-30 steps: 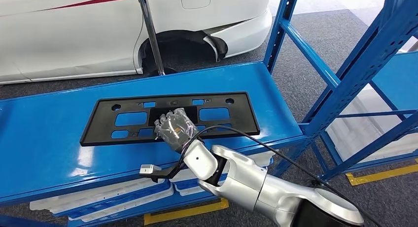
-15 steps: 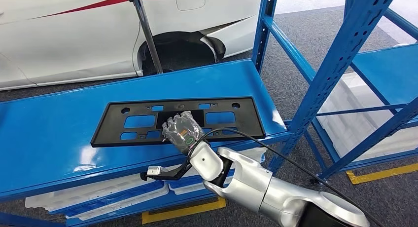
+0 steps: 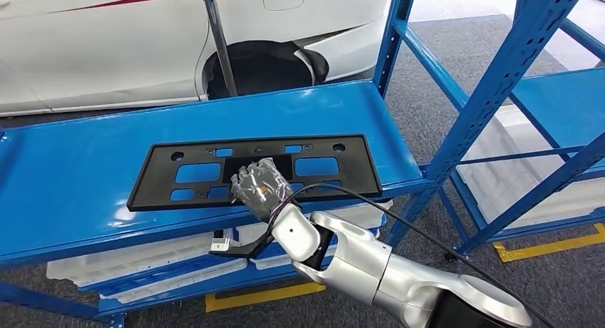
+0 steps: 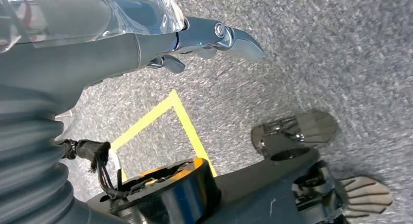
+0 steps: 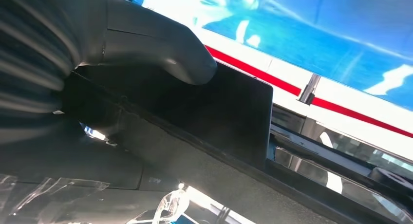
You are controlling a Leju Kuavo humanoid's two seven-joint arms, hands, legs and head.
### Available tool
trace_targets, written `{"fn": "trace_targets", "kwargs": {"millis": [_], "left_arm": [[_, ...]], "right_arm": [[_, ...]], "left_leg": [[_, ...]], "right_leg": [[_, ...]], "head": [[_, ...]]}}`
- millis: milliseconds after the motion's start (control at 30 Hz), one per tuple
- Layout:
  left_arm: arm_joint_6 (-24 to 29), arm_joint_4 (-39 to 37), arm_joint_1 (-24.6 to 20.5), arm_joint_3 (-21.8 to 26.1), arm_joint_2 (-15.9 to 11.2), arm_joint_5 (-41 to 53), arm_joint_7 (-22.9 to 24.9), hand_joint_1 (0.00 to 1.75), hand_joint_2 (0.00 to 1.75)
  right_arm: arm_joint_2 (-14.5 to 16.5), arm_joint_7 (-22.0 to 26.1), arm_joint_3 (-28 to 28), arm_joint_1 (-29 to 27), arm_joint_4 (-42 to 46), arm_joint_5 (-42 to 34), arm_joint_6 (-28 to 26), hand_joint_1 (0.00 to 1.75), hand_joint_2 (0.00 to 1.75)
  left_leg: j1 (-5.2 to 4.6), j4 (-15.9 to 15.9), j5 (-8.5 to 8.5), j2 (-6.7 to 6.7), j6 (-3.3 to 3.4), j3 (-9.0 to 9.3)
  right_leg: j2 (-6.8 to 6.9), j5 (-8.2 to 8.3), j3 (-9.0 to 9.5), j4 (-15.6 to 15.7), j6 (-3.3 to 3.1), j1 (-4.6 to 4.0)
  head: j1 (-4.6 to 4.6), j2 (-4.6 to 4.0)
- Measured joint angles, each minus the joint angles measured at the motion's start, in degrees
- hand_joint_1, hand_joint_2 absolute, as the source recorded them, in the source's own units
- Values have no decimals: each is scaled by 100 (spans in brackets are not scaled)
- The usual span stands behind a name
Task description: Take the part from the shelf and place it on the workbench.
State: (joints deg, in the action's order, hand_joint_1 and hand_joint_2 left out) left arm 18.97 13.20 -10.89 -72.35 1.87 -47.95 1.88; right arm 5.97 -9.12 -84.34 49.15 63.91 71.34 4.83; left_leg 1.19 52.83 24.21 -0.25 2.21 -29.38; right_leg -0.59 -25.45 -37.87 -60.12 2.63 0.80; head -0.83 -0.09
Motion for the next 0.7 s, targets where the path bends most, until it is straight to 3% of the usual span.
{"fn": "trace_targets", "kwargs": {"millis": [67, 100, 133, 167, 233, 300, 367, 433, 500, 567, 600, 633, 667, 700], "left_arm": [[0, 0, 3, 0, 1, 0, 2, 0, 175], [0, 0, 5, 0, 1, -1, 2, 0, 175], [-1, 0, 8, 0, 1, -1, 2, 0, 175], [-1, 0, 10, 0, 1, -2, 2, 0, 175], [-2, 0, 14, 0, 5, -3, -2, 0, 175], [-3, 0, 11, 0, 13, -5, -11, 0, 175], [-8, 0, 10, 0, 16, -5, -16, 0, 175], [-13, 0, 18, 0, 16, -2, -14, 0, 175], [-16, 0, 22, 0, 15, -1, -4, 0, 175], [-17, 0, 16, 0, 13, 0, 8, 0, 175], [-17, 0, 11, 0, 11, 3, 14, 0, 175], [-17, 0, 6, 0, 10, 9, 18, 0, 175], [-17, 0, 5, 0, 9, 17, 23, 0, 175], [-17, 0, 6, 0, 8, 30, 27, 0, 175]], "right_arm": [[-10, 1, -1, -3, 0, -4, 2, 175, 175], [-19, 1, -1, -7, 0, -18, 3, 175, 175], [-29, -1, -1, -10, 0, -37, 4, 175, 175], [-38, -6, 0, -12, 0, -67, 4, 175, 175], [-48, -31, 4, -10, 7, -135, -1, 175, 175], [-52, -66, 12, -7, 32, -192, -5, 175, 175], [-66, -103, 22, -4, 54, -241, -9, 175, 175], [-82, -142, 34, 1, 74, -288, -19, 175, 175], [-92, -177, 62, 9, 98, -333, -36, 175, 175], [-110, -198, 89, 14, 115, -377, -46, 175, 175], [-125, -202, 98, 13, 123, -392, -48, 175, 175], [-139, -205, 105, 12, 131, -406, -48, 175, 175], [-151, -208, 115, 12, 138, -419, -48, 175, 175], [-161, -210, 129, 13, 145, -423, -48, 175, 175]], "left_leg": [[-6, 5, -68, 7, 28, -88], [-8, 8, -101, 10, 27, -130], [-10, 11, -130, 10, 22, -168], [-12, 15, -154, 9, 13, -197], [-17, 25, -190, 5, -15, -238], [-24, 36, -228, 8, -70, -271], [-25, 36, -280, 10, -149, -301], [-11, 94, -230, 9, -212, -355], [4, 531, 122, 9, -267, -541], [11, 1351, 600, 9, -323, -829], [13, 1681, 737, 9, -344, -921], [13, 1797, 752, 9, -353, -910], [13, 1672, 661, 9, -353, -784], [13, 1319, 497, 9, -344, -547]], "right_leg": [[3, -490, -274, -840, 29, 1], [4, -609, -343, -1139, 40, 0], [5, -602, -297, -1204, 41, 0], [7, -500, -140, -1032, 32, 0], [7, -212, 449, -144, -31, -14], [8, -61, 851, 532, -97, -54], [9, -28, 870, 634, -134, -90], [23, 33, 820, 660, -205, -62], [39, 115, 750, 687, -287, -27], [42, 183, 657, 679, -317, -30], [44, 215, 608, 673, -318, -33], [46, 244, 563, 664, -314, -35], [44, 271, 520, 654, -308, -35], [39, 295, 485, 643, -296, -34]], "head": [[5, 0], [7, 0], [8, 0], [8, 0], [8, 0], [2, 0], [-2, 0], [-3, 0], [-14, 0], [-23, 0], [-24, 0], [-25, 0], [-25, 0], [-25, 0]]}}
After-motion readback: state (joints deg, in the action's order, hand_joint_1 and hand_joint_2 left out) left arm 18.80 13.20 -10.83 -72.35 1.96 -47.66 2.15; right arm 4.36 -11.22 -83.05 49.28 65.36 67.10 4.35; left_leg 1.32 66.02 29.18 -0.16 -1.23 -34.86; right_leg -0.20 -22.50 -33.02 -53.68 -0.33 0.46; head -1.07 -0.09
